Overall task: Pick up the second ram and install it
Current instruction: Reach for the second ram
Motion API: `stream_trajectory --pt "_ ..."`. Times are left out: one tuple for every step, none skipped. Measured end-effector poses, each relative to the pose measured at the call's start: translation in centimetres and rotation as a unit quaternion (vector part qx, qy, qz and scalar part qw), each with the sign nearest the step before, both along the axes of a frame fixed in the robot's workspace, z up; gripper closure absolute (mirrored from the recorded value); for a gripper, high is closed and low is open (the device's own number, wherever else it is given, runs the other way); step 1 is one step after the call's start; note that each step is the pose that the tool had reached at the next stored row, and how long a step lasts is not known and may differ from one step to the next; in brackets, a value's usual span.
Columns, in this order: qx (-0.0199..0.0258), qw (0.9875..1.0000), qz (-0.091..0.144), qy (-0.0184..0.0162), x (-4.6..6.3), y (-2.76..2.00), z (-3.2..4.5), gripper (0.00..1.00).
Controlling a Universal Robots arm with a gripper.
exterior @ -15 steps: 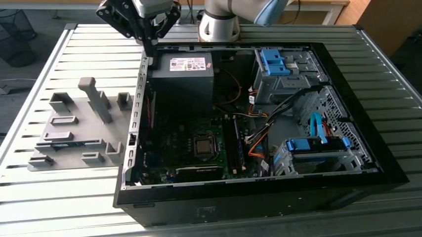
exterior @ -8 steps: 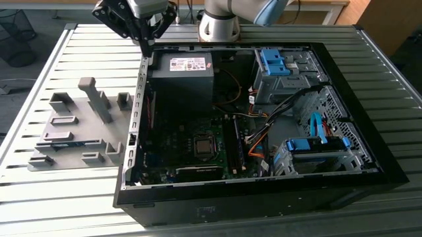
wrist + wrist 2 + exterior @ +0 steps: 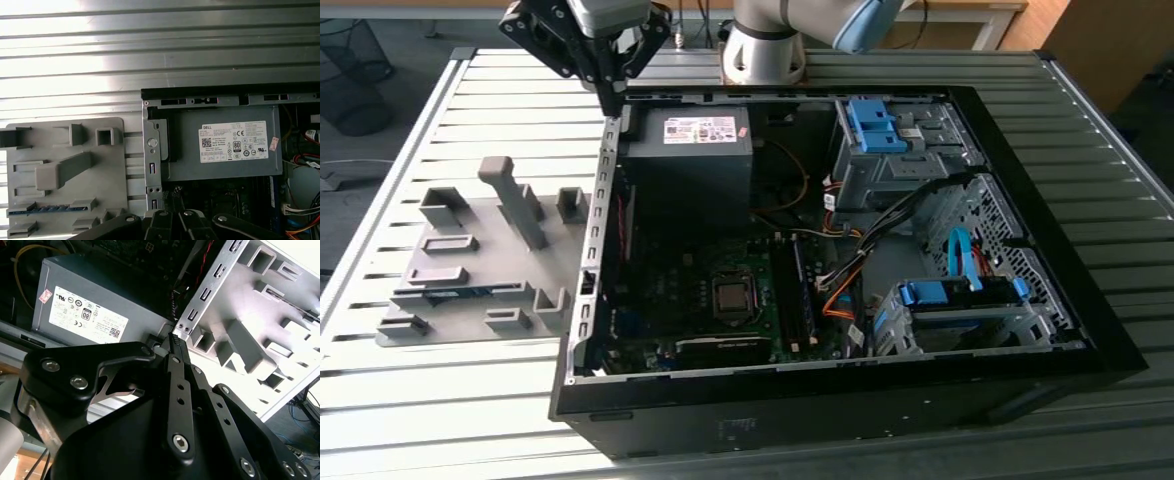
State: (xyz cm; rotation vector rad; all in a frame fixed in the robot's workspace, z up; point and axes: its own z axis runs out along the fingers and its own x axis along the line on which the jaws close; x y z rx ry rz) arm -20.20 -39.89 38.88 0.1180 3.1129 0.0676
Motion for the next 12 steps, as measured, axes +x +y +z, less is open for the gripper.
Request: stream_trajectory --pt "0.0 1.0 0.0 0.0 -0.01 0.0 0.0 0.89" --pt "0.0 1.0 0.0 0.0 -0.01 0.0 0.0 0.89" --pt "0.0 1.0 0.0 0.0 -0.03 0.0 0.0 0.89" --pt "0.0 1.0 0.0 0.0 -0.05 0.0 0.0 0.89" --pt "0.0 1.0 0.0 0.0 -0.08 0.0 0.0 0.89" --pt "0.0 1.0 0.0 0.0 -0.12 0.0 0.0 0.89" --pt "0.0 1.0 0.0 0.0 -0.17 0.0 0.0 0.89" --pt "0.0 1.0 0.0 0.0 -0.22 0.0 0.0 0.89" --pt "0.0 1.0 0.0 0.0 -0.3 0.0 0.0 0.89" --pt "0.0 1.0 0.0 0.0 -0.39 0.0 0.0 0.89" --pt "0.0 1.0 0.0 0.0 -0.47 0.0 0.0 0.89" --pt "0.0 1.0 0.0 0.0 -0.55 0.0 0.0 0.89"
